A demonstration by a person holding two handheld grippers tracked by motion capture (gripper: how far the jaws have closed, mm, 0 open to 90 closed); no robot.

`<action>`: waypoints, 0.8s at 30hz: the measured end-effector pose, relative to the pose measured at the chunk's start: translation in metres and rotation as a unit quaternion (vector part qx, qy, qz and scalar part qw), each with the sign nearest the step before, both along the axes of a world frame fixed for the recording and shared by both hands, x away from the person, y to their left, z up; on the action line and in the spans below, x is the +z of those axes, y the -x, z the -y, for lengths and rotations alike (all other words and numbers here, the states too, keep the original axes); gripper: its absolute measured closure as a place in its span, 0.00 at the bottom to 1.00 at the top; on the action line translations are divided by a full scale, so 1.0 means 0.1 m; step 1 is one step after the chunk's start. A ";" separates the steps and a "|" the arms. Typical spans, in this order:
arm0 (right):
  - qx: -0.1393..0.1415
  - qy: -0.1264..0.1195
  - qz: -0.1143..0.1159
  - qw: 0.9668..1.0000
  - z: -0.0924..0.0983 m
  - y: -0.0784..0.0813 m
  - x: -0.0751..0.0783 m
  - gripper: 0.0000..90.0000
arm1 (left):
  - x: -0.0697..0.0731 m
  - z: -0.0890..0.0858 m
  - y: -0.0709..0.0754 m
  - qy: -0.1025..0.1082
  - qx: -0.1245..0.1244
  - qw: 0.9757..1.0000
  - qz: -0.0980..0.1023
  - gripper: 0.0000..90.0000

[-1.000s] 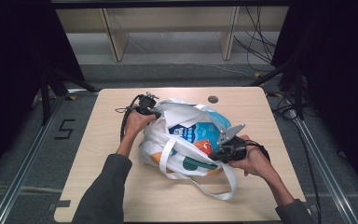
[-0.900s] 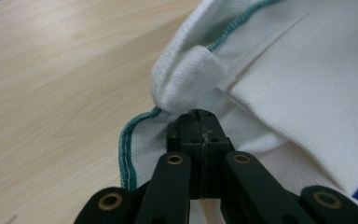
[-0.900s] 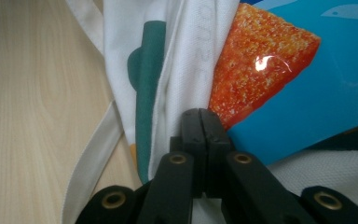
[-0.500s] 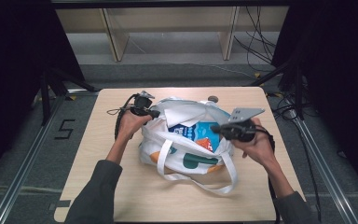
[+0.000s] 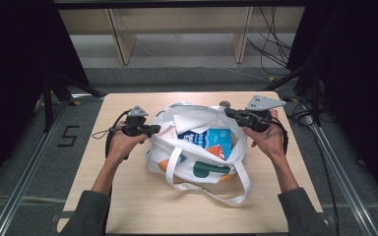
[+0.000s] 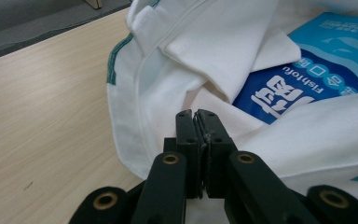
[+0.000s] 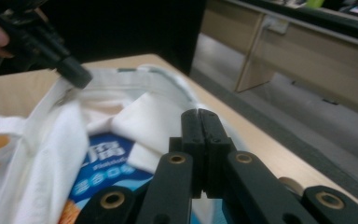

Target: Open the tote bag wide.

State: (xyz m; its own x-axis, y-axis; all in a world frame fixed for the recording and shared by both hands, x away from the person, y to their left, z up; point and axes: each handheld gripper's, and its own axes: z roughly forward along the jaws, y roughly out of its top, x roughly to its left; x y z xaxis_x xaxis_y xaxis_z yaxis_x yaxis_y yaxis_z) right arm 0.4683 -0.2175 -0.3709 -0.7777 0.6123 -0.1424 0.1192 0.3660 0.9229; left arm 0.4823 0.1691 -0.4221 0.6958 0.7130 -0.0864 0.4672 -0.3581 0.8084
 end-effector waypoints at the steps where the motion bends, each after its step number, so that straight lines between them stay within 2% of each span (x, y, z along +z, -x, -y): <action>1: 0.000 0.000 0.000 1.000 0.00 0.00 0.00 1.00 | 0.00 0.02 0.02 0.004 0.004 1.000 0.003 0.97; 3: -0.004 0.034 -0.017 0.999 0.01 -0.05 -0.06 1.00 | 0.00 0.04 0.03 -0.005 -0.003 1.000 0.000 0.97; 4: -0.023 0.030 -0.030 0.999 0.04 -0.09 -0.12 1.00 | -0.01 0.05 0.04 -0.010 -0.004 1.000 0.004 0.97; 6: -0.039 0.015 -0.044 0.998 0.10 -0.15 -0.18 1.00 | -0.04 0.05 0.05 -0.015 -0.008 1.000 -0.004 0.97; 9: -0.060 0.012 -0.067 0.996 0.21 -0.24 -0.27 1.00 | -0.12 0.06 0.04 -0.040 -0.010 0.999 -0.005 0.97; 11: -0.073 0.016 -0.082 0.994 0.28 -0.32 -0.38 1.00 | -0.19 0.06 0.04 -0.036 -0.009 0.999 -0.011 0.98; 12: -0.080 0.025 -0.108 0.991 0.37 -0.42 -0.53 1.00 | -0.22 0.05 0.04 -0.035 -0.006 0.999 -0.012 0.98; 13: -0.080 0.025 -0.108 0.991 0.37 -0.42 -0.53 1.00 | -0.24 0.03 0.04 -0.039 -0.010 0.999 -0.013 0.98; 14: -0.092 0.039 -0.136 0.986 0.41 -0.48 -0.71 1.00 | -0.26 0.02 0.05 -0.033 -0.007 0.999 -0.012 0.98; 15: -0.091 0.045 -0.159 0.982 0.41 -0.48 -0.81 1.00 | -0.27 0.00 0.06 -0.028 -0.004 1.000 -0.011 0.98; 16: -0.091 0.045 -0.159 0.982 0.41 -0.48 -0.81 1.00 | -0.28 -0.01 0.06 -0.025 -0.007 1.000 -0.013 0.98; 17: -0.084 0.048 -0.155 0.983 0.43 -0.51 -0.91 1.00 | -0.28 -0.02 0.07 -0.025 -0.006 1.000 -0.014 0.99; 18: -0.080 0.044 -0.170 0.981 0.44 -0.51 -0.99 1.00 | -0.28 -0.02 0.08 -0.032 -0.007 0.999 -0.010 0.99; 20: -0.080 0.041 -0.189 0.978 0.45 -0.52 -1.10 1.00 | -0.29 -0.02 0.06 -0.035 -0.008 0.999 -0.015 0.99; 21: -0.083 0.044 -0.206 0.974 0.43 -0.51 -1.15 1.00 | -0.29 0.00 0.06 -0.043 -0.005 0.999 -0.015 0.99; 22: -0.079 0.063 -0.210 0.972 0.41 -0.51 -1.19 1.00 | -0.28 0.00 0.07 -0.053 -0.008 0.998 -0.014 0.99; 23: -0.081 0.067 -0.197 0.975 0.40 -0.52 -1.23 1.00 | -0.27 0.01 0.08 -0.066 -0.010 0.998 -0.006 0.99; 24: -0.081 0.076 -0.194 0.975 0.40 -0.49 -1.18 1.00 | -0.26 0.01 0.08 -0.069 -0.011 0.998 -0.007 0.99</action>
